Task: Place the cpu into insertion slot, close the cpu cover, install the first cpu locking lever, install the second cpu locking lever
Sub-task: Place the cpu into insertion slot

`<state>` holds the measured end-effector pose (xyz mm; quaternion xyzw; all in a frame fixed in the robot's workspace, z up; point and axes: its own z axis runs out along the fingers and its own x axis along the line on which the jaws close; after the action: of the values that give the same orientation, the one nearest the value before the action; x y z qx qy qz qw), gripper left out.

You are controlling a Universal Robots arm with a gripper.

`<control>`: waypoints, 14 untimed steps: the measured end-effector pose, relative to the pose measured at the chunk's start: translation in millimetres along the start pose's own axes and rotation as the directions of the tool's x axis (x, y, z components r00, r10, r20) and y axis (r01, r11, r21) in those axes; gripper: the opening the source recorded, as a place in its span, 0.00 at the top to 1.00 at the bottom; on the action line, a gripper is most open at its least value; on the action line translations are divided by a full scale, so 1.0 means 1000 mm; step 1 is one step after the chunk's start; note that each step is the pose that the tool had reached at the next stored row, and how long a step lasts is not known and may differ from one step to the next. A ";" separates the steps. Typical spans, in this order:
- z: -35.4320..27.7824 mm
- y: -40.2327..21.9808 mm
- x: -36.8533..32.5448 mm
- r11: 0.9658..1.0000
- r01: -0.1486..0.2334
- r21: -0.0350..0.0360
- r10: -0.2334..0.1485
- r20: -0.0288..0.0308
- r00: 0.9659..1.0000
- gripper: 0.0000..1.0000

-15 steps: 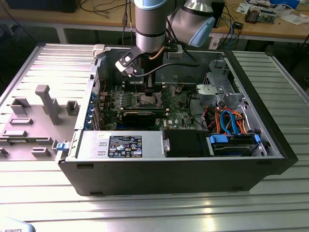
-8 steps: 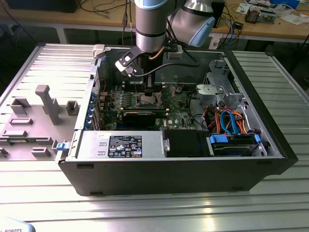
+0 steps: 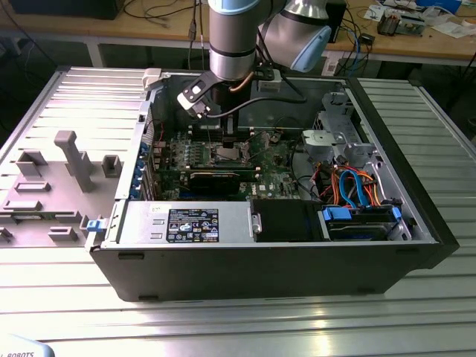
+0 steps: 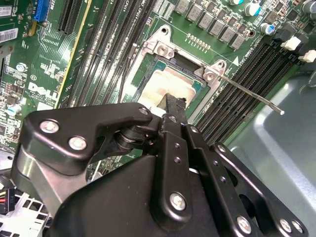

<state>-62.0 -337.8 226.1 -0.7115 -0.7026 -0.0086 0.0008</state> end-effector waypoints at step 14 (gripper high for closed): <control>-0.0085 0.0001 0.0001 1.000 0.000 0.000 0.000 0.000 1.000 0.89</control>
<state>-62.0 -337.8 234.6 -0.7115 -0.7026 -0.0084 0.0007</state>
